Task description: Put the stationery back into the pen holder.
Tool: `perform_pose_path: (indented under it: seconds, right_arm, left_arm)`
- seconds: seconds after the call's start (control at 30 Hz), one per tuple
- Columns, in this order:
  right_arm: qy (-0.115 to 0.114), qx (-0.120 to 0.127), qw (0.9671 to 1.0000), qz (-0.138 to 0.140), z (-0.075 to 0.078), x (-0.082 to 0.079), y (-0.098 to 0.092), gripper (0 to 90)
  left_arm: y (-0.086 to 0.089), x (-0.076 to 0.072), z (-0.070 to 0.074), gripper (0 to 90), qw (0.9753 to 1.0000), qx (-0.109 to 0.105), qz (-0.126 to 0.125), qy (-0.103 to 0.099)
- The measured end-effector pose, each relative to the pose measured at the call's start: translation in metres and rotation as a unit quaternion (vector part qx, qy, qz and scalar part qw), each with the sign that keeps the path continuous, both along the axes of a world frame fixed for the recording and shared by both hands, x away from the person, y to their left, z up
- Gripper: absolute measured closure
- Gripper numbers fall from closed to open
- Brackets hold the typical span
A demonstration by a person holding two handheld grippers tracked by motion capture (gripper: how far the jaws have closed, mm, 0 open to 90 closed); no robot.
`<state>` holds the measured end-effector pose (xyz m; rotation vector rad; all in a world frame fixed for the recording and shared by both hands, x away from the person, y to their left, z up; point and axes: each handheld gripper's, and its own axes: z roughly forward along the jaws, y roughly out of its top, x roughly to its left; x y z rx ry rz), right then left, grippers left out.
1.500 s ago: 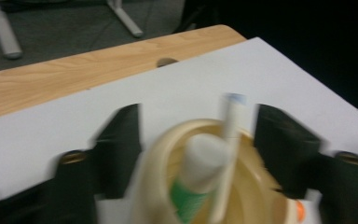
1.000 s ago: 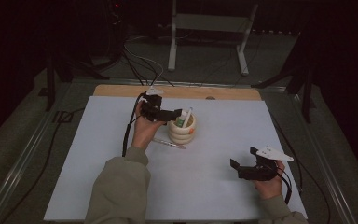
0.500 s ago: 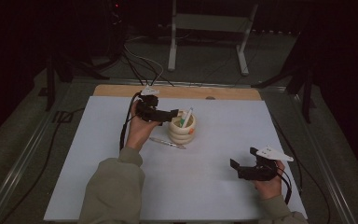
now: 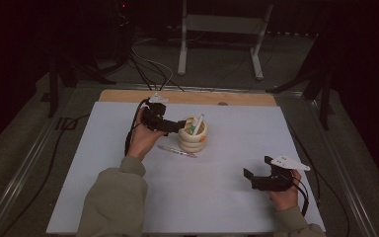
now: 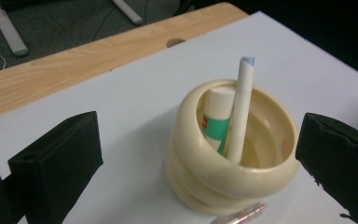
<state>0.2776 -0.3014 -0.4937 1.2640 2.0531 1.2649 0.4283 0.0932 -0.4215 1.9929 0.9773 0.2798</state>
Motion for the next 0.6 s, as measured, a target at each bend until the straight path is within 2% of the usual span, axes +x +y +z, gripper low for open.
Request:
perform_pose_path:
  seconds: [0.33,0.6]
  right_arm:
    - [0.001,0.000,1.0000,0.000,0.000,0.000,0.000,0.0]
    - [0.001,0.000,1.0000,0.000,0.000,0.000,0.000,0.0]
  left_arm:
    - [0.002,-0.002,-0.006,1.0,0.9997,0.021,-0.009,0.005]
    - [0.004,-0.003,-0.015,1.0,0.9988,0.043,-0.019,0.016]
